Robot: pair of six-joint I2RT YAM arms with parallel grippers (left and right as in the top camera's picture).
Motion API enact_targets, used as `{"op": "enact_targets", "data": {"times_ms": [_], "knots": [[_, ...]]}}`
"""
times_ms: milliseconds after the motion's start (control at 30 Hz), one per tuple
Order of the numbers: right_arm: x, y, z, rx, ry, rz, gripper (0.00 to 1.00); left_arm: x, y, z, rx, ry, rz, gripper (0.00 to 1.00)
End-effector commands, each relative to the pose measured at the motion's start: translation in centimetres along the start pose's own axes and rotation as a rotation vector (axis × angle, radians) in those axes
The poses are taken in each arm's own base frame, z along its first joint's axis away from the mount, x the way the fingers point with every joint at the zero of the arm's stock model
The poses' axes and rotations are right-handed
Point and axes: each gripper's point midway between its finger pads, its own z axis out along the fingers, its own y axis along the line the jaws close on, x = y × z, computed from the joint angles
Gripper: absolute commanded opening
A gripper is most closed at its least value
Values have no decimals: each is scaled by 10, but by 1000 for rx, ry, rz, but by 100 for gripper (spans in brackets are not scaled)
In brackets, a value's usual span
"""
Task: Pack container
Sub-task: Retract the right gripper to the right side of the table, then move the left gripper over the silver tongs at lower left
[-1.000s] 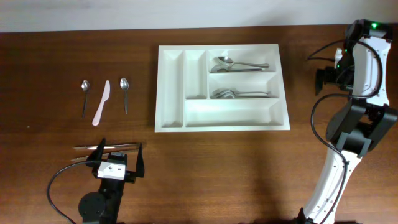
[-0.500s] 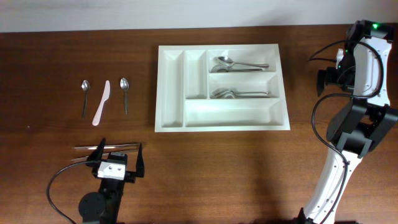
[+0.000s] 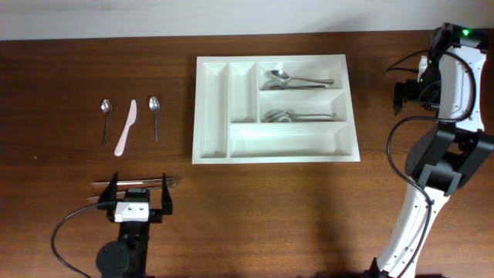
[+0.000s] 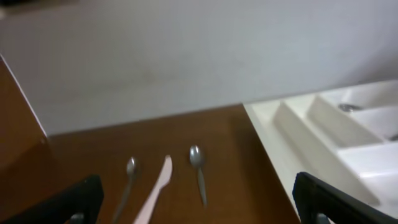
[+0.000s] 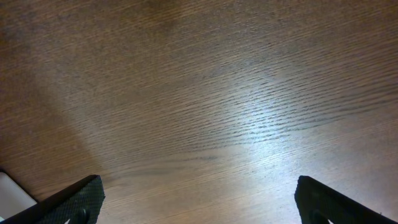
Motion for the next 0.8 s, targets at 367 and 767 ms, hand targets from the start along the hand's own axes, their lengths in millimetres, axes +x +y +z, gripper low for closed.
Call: {"op": "enact_targets", "data": {"times_ms": [367,767], "knots": [[0,-6,-19,11,-45,5,99,-78,28,-19,-59,92,58,99],[0,-6,-19,11,-45,5,99,-18,42,42,75,977,-43,99]]}}
